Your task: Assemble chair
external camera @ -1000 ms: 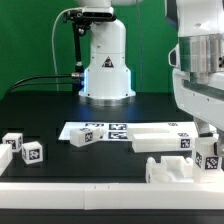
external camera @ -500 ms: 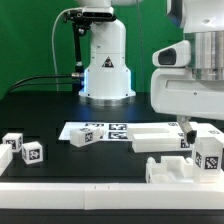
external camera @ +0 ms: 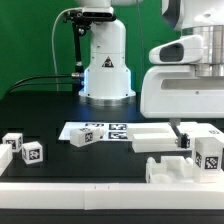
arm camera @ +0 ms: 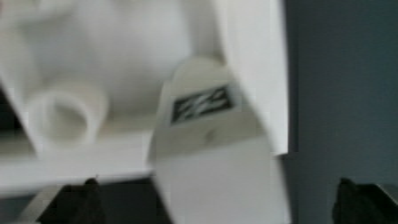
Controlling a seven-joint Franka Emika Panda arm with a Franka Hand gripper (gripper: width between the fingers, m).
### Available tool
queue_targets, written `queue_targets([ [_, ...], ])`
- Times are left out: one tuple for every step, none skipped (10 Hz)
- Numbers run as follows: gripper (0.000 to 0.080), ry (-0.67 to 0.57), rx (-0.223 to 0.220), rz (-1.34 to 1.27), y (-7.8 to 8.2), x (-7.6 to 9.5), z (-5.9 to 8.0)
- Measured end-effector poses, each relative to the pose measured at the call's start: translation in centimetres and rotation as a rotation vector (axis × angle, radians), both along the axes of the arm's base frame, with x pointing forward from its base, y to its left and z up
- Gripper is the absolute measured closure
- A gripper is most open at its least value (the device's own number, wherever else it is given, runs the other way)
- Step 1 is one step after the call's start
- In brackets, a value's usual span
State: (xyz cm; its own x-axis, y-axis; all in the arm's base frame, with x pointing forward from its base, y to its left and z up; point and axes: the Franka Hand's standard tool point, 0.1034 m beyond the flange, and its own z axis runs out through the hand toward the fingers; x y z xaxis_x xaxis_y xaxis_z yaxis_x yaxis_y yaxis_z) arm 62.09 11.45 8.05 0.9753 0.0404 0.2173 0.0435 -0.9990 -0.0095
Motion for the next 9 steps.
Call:
queue_targets([
  [0.017,0.023,0.019,-0.081,0.17,-0.32,-0.17],
  [0.017,0.021,0.019,-0.087,0.12,-0.27,-0.15],
  [0.033,0.022,0.022,-0.101,0.08,-0.29,-0.19],
  [0.0518,0.024,0.041,-0.188,0.13,-0.31,-0.21],
  [0.0518,0.026,0.056,-0.259,0.14,-0.32,-0.23],
  [0.0515,0.027,0.067,-0.316,0.08,-0.32,-0.24],
  [0.0515,0.029,0.076,-0.364,0.03,-0.33,-0.25],
  [0.0515,0.047,0.103,-0.536,0.05,-0.48,-0.24],
  [0.0515,0.061,0.132,-0.726,-0.01,-0.63,-0.2],
])
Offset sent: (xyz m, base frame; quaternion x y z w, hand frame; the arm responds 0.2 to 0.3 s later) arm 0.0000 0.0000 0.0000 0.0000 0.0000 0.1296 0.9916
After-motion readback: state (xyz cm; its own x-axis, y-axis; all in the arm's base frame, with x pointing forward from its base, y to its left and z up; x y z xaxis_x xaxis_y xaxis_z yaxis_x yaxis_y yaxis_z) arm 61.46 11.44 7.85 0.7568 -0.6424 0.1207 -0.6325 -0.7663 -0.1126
